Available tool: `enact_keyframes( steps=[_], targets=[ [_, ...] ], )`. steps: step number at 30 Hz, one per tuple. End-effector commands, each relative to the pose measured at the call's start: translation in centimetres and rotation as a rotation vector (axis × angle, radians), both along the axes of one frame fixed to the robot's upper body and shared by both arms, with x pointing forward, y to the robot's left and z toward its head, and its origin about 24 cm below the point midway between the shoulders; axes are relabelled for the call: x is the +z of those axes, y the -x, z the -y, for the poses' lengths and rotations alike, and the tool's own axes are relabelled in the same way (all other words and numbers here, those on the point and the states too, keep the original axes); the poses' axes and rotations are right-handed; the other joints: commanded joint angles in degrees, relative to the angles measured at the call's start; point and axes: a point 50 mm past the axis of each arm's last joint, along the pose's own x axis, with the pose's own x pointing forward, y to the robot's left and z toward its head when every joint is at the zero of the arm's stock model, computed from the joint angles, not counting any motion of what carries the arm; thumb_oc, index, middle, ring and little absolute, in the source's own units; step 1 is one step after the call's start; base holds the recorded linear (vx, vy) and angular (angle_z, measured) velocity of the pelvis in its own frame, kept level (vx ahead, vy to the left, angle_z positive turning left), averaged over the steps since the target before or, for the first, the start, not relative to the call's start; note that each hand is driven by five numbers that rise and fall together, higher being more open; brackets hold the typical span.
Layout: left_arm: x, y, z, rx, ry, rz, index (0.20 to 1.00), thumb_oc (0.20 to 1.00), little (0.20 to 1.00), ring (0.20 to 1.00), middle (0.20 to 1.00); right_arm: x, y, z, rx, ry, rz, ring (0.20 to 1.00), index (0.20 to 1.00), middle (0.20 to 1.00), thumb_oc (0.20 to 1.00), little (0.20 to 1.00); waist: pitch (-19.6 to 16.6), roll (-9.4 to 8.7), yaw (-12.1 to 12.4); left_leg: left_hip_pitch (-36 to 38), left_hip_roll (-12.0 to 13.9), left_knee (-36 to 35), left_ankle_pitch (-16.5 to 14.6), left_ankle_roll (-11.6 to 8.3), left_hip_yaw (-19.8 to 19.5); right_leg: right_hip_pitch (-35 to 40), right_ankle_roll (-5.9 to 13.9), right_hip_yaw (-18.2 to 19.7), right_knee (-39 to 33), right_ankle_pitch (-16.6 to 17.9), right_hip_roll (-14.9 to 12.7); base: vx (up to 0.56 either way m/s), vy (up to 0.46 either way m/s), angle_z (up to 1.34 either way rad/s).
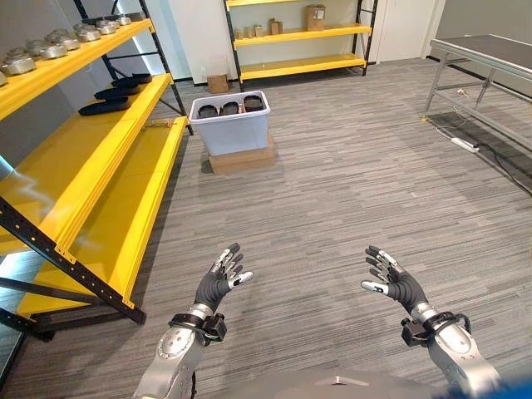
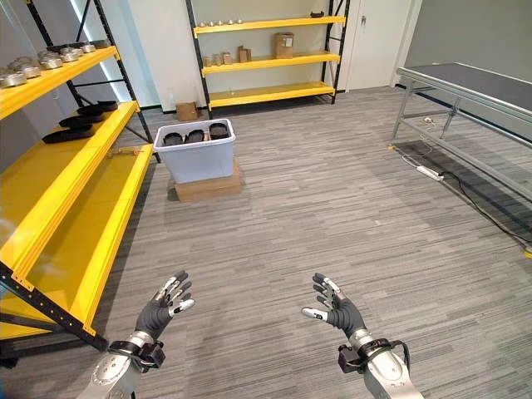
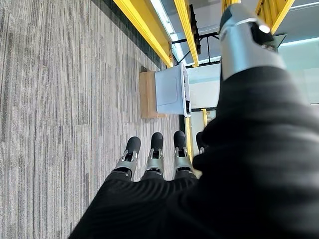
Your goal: Move parts from the plastic box to the shelf.
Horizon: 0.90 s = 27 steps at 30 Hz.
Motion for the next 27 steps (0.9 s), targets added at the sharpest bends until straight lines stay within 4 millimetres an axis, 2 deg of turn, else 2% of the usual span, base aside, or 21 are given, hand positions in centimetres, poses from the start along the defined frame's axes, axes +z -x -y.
enact_keyframes(
  steps=[1,12,15,18,23,25,26,27],
  targets=[
    [2.0,-0.8,-1.3,-0.011,-0.052,0.106,1.000,1.000,1.000,1.000,1.000,1.3,-1.2,-0.6,0.032,-0.024,0.085,1.000,1.000,1.000,1.000,1.000,-1.1,-3.97,1.0,-3.3,3.5,2.7,-1.7,-1.81,-2.2,-3.0,2.57,1.1,2.8,1.0,-4.3,0.00,0.000,0.00],
    [2.1,-0.8,-1.3,-0.010,-0.055,0.112,1.000,1.000,1.000,1.000,1.000,1.3,-1.1,-0.5,0.024,-0.024,0.082,1.000,1.000,1.000,1.000,1.000,-0.8,-4.27,1.0,-3.5,3.3,3.4,-2.3,-1.59,-2.4,-3.1,2.70,1.4,3.7,0.7,-4.6,0.00,0.000,0.00],
    [2.0,-0.9,-1.4,-0.001,-0.054,0.112,1.000,1.000,1.000,1.000,1.000,1.4,-1.2,-0.4,0.022,-0.024,0.087,1.000,1.000,1.000,1.000,1.000,-0.4,-4.42,1.1,-4.3,3.2,5.5,-3.1,-1.53,-2.6,-3.6,2.64,1.6,5.0,0.2,-4.7,0.00,0.000,0.00],
    [2.6,-1.6,-1.7,0.004,-0.050,0.143,1.000,1.000,1.000,1.000,1.000,1.7,-1.8,-0.2,0.013,-0.024,0.106,1.000,1.000,1.000,1.000,1.000,2.2,-4.93,1.4,-8.5,2.1,14.7,-6.7,-1.12,-3.3,-5.6,2.77,2.4,10.0,-1.3,-5.5,-0.04,0.054,0.03],
    [3.1,-1.9,-1.7,-0.003,-0.049,0.164,1.000,1.000,1.000,1.000,1.000,1.8,-2.1,-0.3,0.015,-0.030,0.115,1.000,1.000,1.000,1.000,1.000,3.7,-5.22,1.4,-10.8,1.3,20.2,-9.5,-0.48,-3.8,-7.4,3.16,2.9,15.6,-2.5,-6.7,0.01,0.080,0.06],
    [3.5,-2.1,-1.8,-0.007,-0.060,0.180,1.000,1.000,1.000,1.000,1.000,2.0,-2.3,-0.5,0.021,-0.034,0.122,1.000,1.000,1.000,1.000,1.000,4.6,-5.58,1.6,-12.0,0.1,23.4,-11.8,0.47,-4.3,-8.9,3.65,3.5,19.4,-2.5,-8.2,0.01,0.133,0.03],
    [3.5,-2.1,-1.8,-0.007,-0.060,0.180,1.000,1.000,1.000,1.000,1.000,2.0,-2.3,-0.5,0.021,-0.034,0.122,1.000,1.000,1.000,1.000,1.000,4.6,-5.59,1.6,-12.0,0.1,23.4,-11.8,0.47,-4.3,-8.9,3.65,3.5,19.4,-2.5,-8.2,0.00,0.201,0.00],
    [3.5,-2.2,-1.9,-0.005,-0.068,0.183,1.000,1.000,1.000,1.000,1.000,1.9,-2.3,-0.7,0.016,-0.041,0.122,1.000,1.000,1.000,1.000,1.000,5.1,-5.67,1.7,-12.1,-1.4,24.3,-12.9,2.01,-5.0,-11.3,4.26,4.8,24.5,1.1,-9.4,-0.01,0.194,0.05]
  ],
)
